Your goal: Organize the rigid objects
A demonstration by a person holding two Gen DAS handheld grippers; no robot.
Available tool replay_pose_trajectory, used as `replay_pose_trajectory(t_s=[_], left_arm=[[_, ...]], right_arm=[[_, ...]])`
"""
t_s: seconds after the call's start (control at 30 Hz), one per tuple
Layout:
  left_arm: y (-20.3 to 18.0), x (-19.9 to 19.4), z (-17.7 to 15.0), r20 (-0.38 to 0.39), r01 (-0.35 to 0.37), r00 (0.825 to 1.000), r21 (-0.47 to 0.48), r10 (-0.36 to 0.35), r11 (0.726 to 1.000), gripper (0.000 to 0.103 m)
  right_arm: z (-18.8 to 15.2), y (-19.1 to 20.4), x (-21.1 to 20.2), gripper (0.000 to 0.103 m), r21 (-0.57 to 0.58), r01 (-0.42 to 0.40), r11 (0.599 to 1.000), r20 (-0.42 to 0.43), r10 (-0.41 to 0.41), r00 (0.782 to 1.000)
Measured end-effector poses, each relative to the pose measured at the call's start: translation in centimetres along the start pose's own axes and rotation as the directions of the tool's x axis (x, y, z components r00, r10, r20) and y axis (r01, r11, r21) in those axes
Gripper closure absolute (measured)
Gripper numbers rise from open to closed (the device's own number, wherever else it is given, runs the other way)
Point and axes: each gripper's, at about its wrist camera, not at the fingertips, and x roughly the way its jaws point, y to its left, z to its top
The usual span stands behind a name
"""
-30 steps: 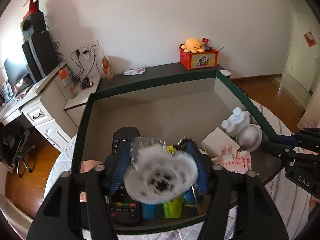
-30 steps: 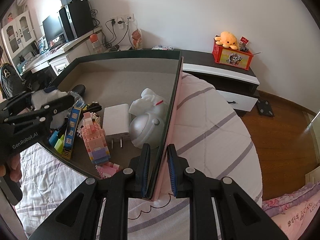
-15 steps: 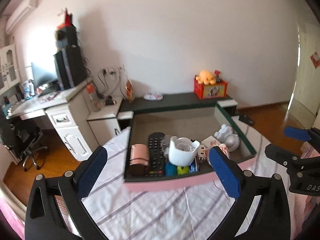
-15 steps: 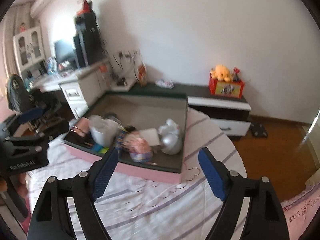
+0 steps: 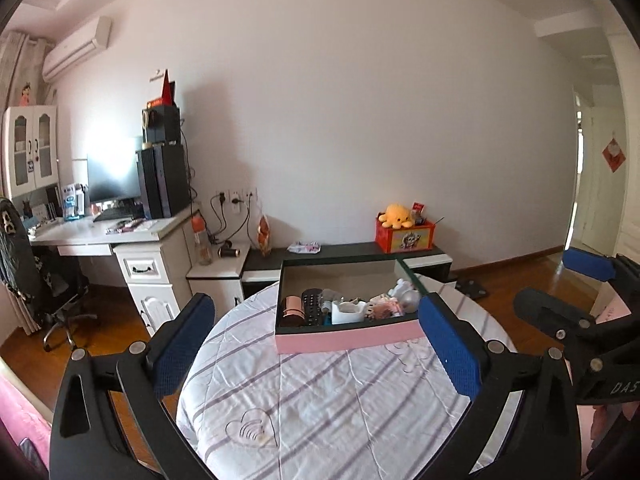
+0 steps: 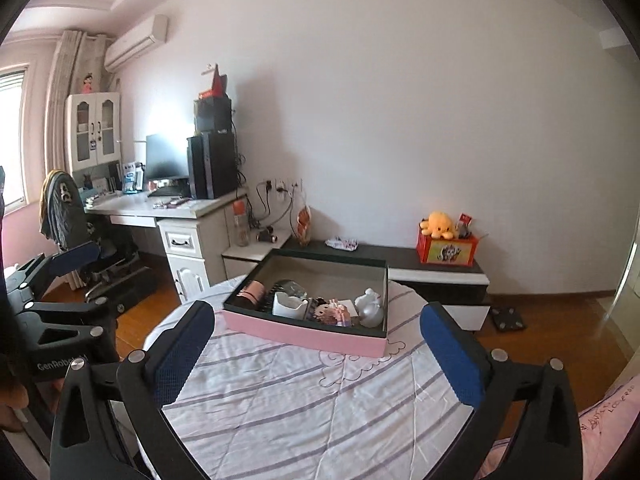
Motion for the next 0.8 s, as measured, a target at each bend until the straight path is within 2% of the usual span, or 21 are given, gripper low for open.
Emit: replay_pose_trajectory(t_s=[0.1, 0.4, 0.57, 0.8], left_arm=[[-0.4, -2.5, 0.1, 0.038, 0.01, 0.999, 0.011, -0.011, 1.0, 0.0], [-0.7, -10.2, 0.5, 0.184, -0.064, 0.981, 0.015, 0.06, 0.998, 0.0], [-1.0, -12.9, 0.7, 0.236, -0.086, 0.969, 0.024, 0.078, 0.996, 0.0], [-0.9, -15.6, 0.8, 0.285, -0.088, 0.955, 0.011, 0.081, 0.996, 0.0]], right_arm=[[0.0, 1.0, -2.1, 0.0, -0.011, 0.005, 1.0, 0.023, -0.005, 1.0], [0.2, 3.4, -9.1, 0.0, -0.043, 0.02, 0.999, 0.145, -0.013, 0.989], [0.2, 4.6, -12.4, 0.0, -0.058, 0.049, 0.997, 0.215, -0.035, 0.976], [0.2, 5.5, -15.4, 0.0, -0.068, 0.054, 0.996, 0.268, -0.034, 0.963]])
